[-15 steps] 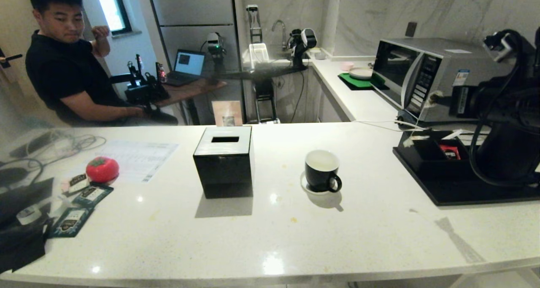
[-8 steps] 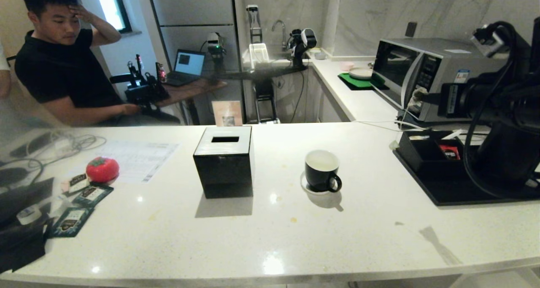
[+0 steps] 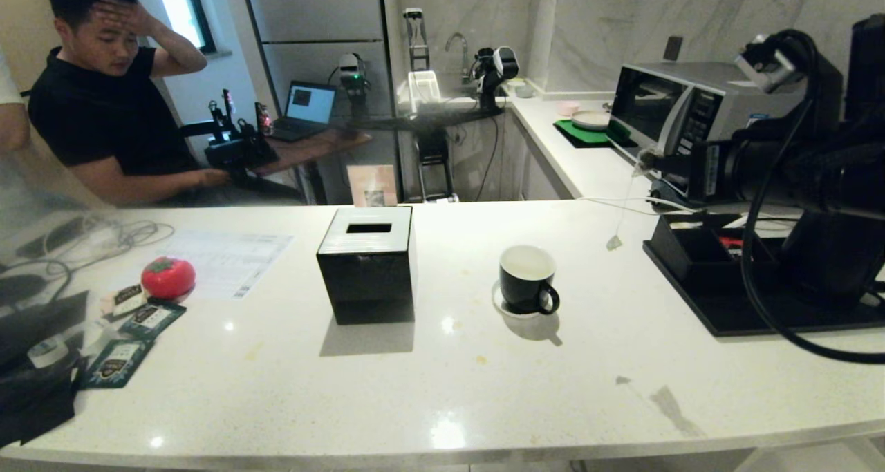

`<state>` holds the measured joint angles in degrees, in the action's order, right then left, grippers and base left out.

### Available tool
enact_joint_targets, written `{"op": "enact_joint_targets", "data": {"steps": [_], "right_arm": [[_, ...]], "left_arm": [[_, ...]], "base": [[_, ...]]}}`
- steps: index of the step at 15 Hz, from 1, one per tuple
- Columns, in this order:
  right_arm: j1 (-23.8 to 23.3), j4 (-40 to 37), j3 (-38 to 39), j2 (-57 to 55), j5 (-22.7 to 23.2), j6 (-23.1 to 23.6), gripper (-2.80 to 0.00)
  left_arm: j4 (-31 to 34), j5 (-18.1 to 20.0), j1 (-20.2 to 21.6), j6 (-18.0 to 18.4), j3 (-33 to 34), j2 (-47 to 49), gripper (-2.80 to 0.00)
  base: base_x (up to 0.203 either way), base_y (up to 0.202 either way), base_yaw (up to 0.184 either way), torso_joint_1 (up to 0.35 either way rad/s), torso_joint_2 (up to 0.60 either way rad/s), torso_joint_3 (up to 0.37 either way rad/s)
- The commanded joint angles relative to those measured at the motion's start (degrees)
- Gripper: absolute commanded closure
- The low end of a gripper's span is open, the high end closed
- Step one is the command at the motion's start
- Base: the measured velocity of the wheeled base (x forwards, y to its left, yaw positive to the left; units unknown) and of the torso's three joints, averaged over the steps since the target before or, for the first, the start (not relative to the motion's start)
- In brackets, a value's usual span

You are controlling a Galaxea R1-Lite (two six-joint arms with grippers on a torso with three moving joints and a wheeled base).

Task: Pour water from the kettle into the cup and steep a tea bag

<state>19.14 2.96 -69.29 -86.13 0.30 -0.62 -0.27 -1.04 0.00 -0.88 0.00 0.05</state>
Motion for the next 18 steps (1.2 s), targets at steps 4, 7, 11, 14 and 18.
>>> {"op": "enact_joint_targets", "data": {"steps": [4, 7, 11, 14, 18], "right_arm": [[3.64, 0.54, 0.81, 0.40, 0.05, -0.03, 0.00], [4.46, 0.56, 2.44, 1.21, 0.05, -0.02, 0.00], [4.67, 0.56, 3.29, 2.02, 0.13, -0.26, 0.00], [4.67, 0.65, 3.28, 1.75, 0.13, -0.35, 0.00], [4.76, 0.62, 3.37, 1.49, 0.13, -0.35, 0.00]], "left_arm": [[0.00, -0.02, 0.00, 0.00, 0.00, 0.04, 0.00], [0.00, -0.02, 0.00, 0.00, 0.00, 0.04, 0.00], [-0.01, -0.02, 0.00, 0.00, 0.00, 0.04, 0.00], [-0.07, -0.02, 0.00, 0.00, 0.00, 0.04, 0.00], [-0.08, -0.02, 0.00, 0.00, 0.00, 0.04, 0.00]], "base": [[0.000, 0.000, 0.000, 0.000, 0.00, 0.000], [0.000, 0.000, 0.000, 0.000, 0.00, 0.000], [0.000, 0.000, 0.000, 0.000, 0.00, 0.000], [0.000, 0.000, 0.000, 0.000, 0.00, 0.000], [0.000, 0.000, 0.000, 0.000, 0.00, 0.000]]}}
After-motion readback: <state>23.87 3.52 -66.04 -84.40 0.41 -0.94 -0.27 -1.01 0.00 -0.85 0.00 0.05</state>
